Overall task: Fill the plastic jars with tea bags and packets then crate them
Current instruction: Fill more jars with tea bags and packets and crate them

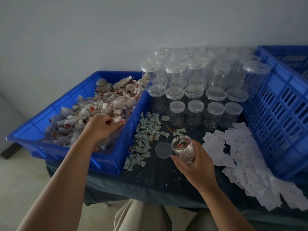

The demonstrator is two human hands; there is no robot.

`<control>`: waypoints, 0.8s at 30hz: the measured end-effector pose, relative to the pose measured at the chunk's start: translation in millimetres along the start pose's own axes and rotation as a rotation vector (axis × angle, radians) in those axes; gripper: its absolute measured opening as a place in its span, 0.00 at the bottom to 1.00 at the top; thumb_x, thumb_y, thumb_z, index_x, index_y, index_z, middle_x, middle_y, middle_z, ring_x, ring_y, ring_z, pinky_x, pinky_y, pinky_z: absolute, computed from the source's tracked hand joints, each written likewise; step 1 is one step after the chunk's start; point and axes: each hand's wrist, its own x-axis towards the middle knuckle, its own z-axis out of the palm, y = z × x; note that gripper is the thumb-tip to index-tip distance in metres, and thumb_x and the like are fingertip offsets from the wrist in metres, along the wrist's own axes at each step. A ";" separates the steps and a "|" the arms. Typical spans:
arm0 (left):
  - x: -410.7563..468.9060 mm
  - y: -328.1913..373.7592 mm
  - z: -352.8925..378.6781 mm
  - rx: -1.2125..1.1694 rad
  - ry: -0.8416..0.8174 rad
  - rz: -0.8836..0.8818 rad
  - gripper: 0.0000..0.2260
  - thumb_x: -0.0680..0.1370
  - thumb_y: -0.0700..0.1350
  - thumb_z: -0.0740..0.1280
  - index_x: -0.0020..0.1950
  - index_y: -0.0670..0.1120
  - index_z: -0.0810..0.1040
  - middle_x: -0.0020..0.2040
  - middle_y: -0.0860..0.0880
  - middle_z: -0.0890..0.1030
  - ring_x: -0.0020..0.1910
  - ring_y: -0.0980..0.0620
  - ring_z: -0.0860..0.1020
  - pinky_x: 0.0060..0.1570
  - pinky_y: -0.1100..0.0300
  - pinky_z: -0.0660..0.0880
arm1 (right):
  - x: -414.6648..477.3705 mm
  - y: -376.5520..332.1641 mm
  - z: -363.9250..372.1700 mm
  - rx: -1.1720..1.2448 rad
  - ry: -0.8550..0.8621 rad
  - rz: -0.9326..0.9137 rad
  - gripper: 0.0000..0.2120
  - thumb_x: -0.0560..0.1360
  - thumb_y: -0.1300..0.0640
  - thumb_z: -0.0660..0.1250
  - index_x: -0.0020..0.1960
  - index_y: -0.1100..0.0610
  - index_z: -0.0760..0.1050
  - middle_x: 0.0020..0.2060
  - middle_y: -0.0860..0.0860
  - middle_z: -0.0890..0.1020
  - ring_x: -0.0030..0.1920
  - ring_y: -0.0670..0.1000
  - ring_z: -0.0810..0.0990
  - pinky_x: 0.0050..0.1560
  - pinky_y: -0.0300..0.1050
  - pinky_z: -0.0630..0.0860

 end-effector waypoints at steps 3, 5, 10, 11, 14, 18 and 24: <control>-7.4 5.4 -5.2 -0.095 0.053 -0.122 0.30 0.71 0.77 0.67 0.38 0.49 0.74 0.32 0.49 0.76 0.31 0.49 0.76 0.31 0.56 0.71 | -0.1 1.5 0.2 -0.008 -0.001 0.010 0.25 0.70 0.34 0.77 0.61 0.41 0.74 0.48 0.35 0.83 0.48 0.40 0.83 0.43 0.35 0.80; -11.0 10.2 -8.0 -0.161 0.079 -0.182 0.32 0.70 0.80 0.64 0.42 0.50 0.76 0.36 0.48 0.80 0.35 0.48 0.80 0.33 0.57 0.73 | 0.2 1.6 0.5 -0.011 -0.001 0.008 0.24 0.70 0.33 0.76 0.60 0.42 0.75 0.48 0.35 0.83 0.48 0.41 0.84 0.42 0.35 0.80; -18.0 23.6 -15.6 -0.267 0.131 -0.180 0.31 0.73 0.72 0.69 0.43 0.42 0.78 0.33 0.46 0.78 0.34 0.44 0.78 0.33 0.54 0.72 | 1.0 -0.4 -0.8 0.002 0.009 0.001 0.23 0.70 0.34 0.77 0.59 0.39 0.73 0.48 0.35 0.82 0.48 0.41 0.84 0.43 0.36 0.80; -21.3 29.3 -18.7 -0.311 0.139 -0.158 0.29 0.74 0.70 0.71 0.46 0.43 0.79 0.34 0.47 0.79 0.35 0.43 0.78 0.35 0.52 0.73 | 1.2 -1.1 -0.7 0.002 0.012 0.001 0.23 0.70 0.34 0.76 0.59 0.38 0.73 0.48 0.34 0.82 0.48 0.41 0.83 0.43 0.35 0.80; -35.2 61.8 -29.0 -0.473 0.102 0.019 0.08 0.75 0.62 0.75 0.48 0.60 0.82 0.41 0.54 0.86 0.43 0.47 0.86 0.44 0.51 0.82 | 1.7 -2.0 0.3 -0.002 0.012 0.001 0.23 0.70 0.33 0.76 0.60 0.38 0.72 0.47 0.34 0.82 0.49 0.40 0.83 0.43 0.33 0.79; -63.2 119.9 -23.9 -0.647 -0.102 0.312 0.10 0.74 0.58 0.76 0.53 0.58 0.85 0.50 0.56 0.87 0.48 0.52 0.87 0.47 0.59 0.84 | 1.2 0.7 0.2 -0.006 0.011 -0.008 0.24 0.70 0.34 0.77 0.60 0.40 0.73 0.47 0.35 0.82 0.48 0.40 0.83 0.43 0.34 0.80; -83.0 162.9 40.0 -0.360 -0.051 0.465 0.06 0.77 0.54 0.76 0.53 0.60 0.85 0.46 0.63 0.84 0.44 0.65 0.82 0.40 0.73 0.74 | 1.2 0.5 0.5 0.008 0.039 -0.016 0.23 0.71 0.35 0.77 0.59 0.40 0.72 0.46 0.35 0.82 0.47 0.41 0.83 0.42 0.33 0.78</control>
